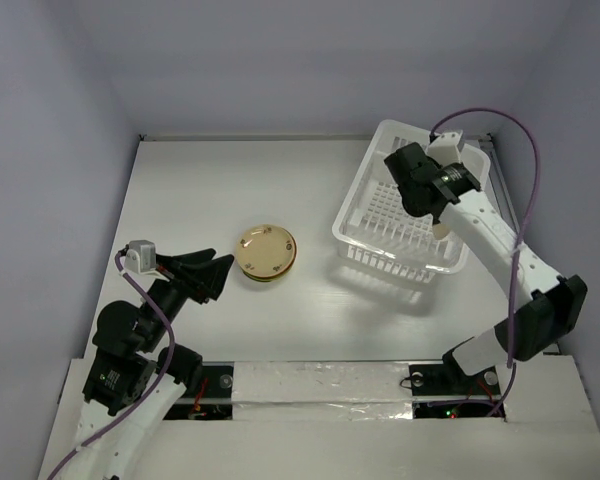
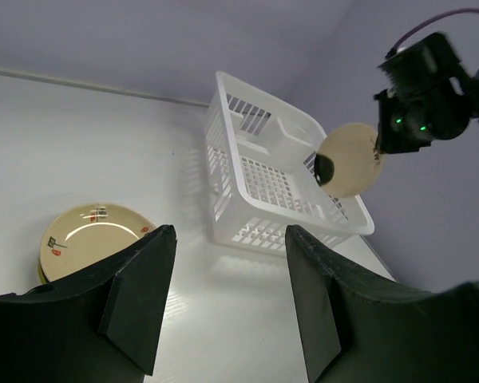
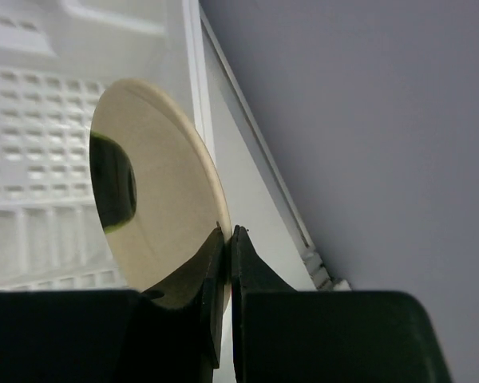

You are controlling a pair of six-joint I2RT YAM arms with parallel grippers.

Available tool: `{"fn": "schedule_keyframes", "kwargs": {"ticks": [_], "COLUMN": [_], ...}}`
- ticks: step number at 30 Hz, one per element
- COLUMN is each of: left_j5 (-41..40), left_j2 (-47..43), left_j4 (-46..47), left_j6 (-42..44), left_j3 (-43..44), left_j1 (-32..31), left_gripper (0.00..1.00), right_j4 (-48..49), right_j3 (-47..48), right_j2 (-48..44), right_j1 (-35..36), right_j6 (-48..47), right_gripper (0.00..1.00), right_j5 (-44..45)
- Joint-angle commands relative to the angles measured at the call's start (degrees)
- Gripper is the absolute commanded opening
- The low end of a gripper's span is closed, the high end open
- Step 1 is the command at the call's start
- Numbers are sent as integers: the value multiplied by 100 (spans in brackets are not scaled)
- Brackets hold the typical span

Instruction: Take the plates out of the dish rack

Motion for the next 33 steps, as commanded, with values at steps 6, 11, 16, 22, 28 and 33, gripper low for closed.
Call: {"fn": "schedule_keyframes", "kwargs": {"ticks": [6,11,16,22,28,33], "left_j5": [40,49,84,128,198,242], "left_j2": [175,289,421,588,729,825], "left_j4": [214,206,223,241,267,294], "left_j6": [50,59,68,68,85,94], "left_j3": [24,24,24,16,7,7], "left_j1": [-26,98,229,458,572,686], "left_gripper": [54,54,53,53,53,53], "right_j4": [1718,3603,4896,5626,5837,6111], "right_j3": [580,-447,-564,-134,-10,-247], "right_j2": [-1336,-1549,-548,883,1712,1835], "right_j1": [880,1162,1671,2093,2270,2270], "right_j6": [-530,-215,172,454,612,744], "right_gripper": [0,0,0,0,0,2], "right_j5": [-2048,-4614,-5479,-5946,-5911,-5902]}}
